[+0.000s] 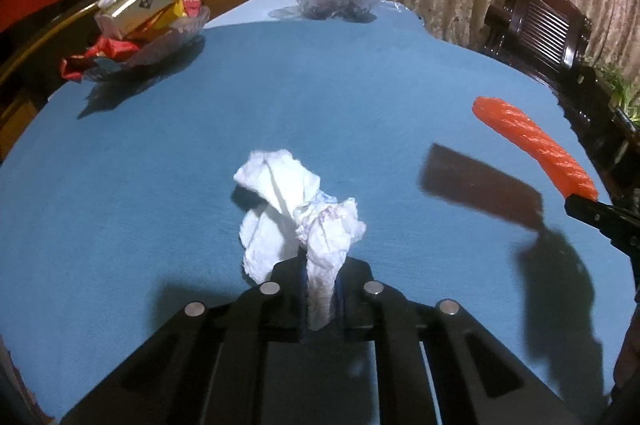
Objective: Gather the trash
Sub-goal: 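Grasp the white tissue with the left gripper while the right grasps the orange mesh sleeve, then carry the white tissue and orange mesh sleeve over the bin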
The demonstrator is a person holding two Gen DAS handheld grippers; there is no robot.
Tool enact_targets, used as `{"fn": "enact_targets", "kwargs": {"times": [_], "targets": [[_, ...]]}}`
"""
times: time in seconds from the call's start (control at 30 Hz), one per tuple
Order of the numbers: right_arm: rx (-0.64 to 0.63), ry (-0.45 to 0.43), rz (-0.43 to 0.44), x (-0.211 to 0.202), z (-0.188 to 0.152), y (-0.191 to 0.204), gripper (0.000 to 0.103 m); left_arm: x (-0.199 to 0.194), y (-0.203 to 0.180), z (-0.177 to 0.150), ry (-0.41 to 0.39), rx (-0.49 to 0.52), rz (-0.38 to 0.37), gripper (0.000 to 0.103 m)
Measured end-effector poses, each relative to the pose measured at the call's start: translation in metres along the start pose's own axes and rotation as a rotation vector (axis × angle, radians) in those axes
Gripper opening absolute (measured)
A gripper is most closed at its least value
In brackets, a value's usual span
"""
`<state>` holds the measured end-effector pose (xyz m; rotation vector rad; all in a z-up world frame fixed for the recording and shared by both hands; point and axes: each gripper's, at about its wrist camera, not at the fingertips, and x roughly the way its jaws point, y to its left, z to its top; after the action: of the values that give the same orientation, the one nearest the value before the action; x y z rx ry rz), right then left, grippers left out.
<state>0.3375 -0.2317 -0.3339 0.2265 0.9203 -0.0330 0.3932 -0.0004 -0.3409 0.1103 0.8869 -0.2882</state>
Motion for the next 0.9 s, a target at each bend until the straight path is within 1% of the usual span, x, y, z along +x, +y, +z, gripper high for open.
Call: {"fn": "enact_targets", "kwargs": {"times": [0.17, 0.27, 0.47, 0.67, 0.9], "targets": [[0.002, -0.019, 0.003, -0.02, 0.001, -0.002, 0.004, -0.03, -0.017, 0.002, -0.021, -0.014, 0.001, 0.01], [0.007, -0.034, 0.006, -0.038, 0.0, -0.006, 0.004, -0.047, -0.029, 0.005, -0.036, -0.004, 0.007, 0.01], [0.019, -0.058, -0.002, -0.072, -0.005, -0.019, 0.004, -0.081, -0.06, 0.002, -0.046, 0.008, -0.011, 0.01], [0.041, -0.087, -0.019, -0.113, -0.016, -0.039, 0.004, -0.11, -0.098, -0.006, -0.047, 0.008, -0.037, 0.01], [0.082, -0.12, -0.043, -0.158, -0.036, -0.073, 0.004, -0.142, -0.145, -0.02, -0.055, 0.041, -0.066, 0.01]]}}
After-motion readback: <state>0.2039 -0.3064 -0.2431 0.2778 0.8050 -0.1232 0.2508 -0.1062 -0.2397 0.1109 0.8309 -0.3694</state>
